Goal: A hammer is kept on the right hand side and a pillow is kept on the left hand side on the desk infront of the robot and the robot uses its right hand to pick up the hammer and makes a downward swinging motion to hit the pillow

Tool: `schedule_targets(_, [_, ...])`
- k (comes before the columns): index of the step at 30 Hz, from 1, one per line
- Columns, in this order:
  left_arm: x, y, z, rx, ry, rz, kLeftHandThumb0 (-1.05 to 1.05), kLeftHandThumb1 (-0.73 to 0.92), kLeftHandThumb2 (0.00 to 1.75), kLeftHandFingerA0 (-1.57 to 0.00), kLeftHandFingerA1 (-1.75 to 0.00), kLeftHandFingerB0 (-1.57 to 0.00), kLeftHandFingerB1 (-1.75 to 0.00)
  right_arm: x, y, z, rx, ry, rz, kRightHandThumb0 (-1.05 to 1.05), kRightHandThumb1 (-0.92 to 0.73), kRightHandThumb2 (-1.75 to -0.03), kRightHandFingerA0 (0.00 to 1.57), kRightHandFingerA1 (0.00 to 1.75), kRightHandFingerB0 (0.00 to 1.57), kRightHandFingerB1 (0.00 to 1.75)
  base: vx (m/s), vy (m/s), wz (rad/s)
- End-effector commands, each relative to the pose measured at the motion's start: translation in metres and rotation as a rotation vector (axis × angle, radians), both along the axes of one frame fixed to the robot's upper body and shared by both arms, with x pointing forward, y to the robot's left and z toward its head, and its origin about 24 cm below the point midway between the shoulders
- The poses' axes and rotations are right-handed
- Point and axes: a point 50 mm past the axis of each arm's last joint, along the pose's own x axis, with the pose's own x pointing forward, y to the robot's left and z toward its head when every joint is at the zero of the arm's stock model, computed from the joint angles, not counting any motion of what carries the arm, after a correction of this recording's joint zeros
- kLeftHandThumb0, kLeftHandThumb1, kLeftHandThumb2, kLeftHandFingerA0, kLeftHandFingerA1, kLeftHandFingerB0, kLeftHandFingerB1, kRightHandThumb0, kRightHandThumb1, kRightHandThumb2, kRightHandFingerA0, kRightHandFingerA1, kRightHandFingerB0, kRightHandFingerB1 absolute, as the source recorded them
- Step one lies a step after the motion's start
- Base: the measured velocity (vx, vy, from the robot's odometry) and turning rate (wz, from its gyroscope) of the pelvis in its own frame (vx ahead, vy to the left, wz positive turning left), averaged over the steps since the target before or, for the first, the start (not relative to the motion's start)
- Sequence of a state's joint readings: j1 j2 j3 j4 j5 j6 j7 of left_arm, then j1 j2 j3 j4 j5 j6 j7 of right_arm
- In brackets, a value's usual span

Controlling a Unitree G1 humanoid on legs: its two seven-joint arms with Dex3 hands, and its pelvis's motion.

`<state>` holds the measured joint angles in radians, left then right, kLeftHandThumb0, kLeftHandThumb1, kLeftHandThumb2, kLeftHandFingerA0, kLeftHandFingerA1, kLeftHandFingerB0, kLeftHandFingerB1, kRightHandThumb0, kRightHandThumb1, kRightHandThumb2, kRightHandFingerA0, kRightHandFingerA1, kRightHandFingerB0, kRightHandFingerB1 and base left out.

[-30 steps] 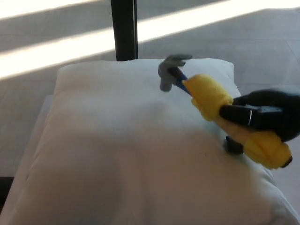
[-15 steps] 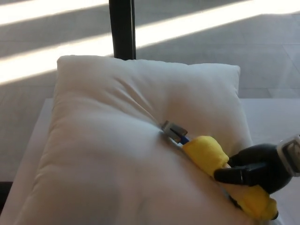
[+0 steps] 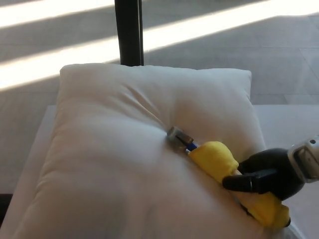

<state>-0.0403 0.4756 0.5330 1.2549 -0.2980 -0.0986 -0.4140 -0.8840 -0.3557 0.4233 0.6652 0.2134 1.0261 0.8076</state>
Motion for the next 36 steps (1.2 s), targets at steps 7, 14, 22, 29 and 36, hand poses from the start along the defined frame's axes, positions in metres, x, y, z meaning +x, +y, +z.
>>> schedule_targets(7, [-0.003,0.006,0.005,0.027,0.01,0.002,-0.7,0.8,0.64,-0.57,-0.58,-0.42,-0.44,0.012,-0.011,0.057,0.152,-0.092,-0.046,-0.37,-0.52,-1.1,1.04,1.75,0.64,1.72,0.0,0.0,0.0])
schedule_targets(14, [-0.002,0.005,0.004,0.014,0.003,0.004,-0.7,0.8,0.64,-0.57,-0.58,-0.43,-0.44,0.022,-0.019,0.129,0.451,-0.247,-0.059,-0.38,-0.57,-1.08,1.07,1.75,0.84,1.71,0.0,0.0,0.0])
schedule_targets(22, [-0.003,0.006,0.004,0.004,0.0,0.018,-0.7,0.8,0.63,-0.56,-0.59,-0.44,-0.45,0.023,-0.052,0.162,0.601,-0.292,-0.246,-0.31,-0.67,-0.99,1.05,1.75,0.7,1.68,0.0,0.0,0.0])
schedule_targets(29, [-0.003,0.006,0.004,0.014,0.003,-0.001,-0.7,0.81,0.64,-0.57,-0.6,-0.43,-0.45,0.02,-0.085,0.158,0.558,-0.363,-0.452,-0.33,-0.68,-1.08,1.03,1.75,0.7,1.75,0.0,0.0,0.0])
schedule_targets(36, [-0.004,0.007,0.005,0.005,-0.003,0.017,-0.69,0.81,0.64,-0.56,-0.58,-0.43,-0.45,0.016,-0.124,0.133,0.198,-0.588,-0.679,-0.3,-0.76,-1.03,0.99,1.75,0.63,1.75,0.0,0.0,0.0])
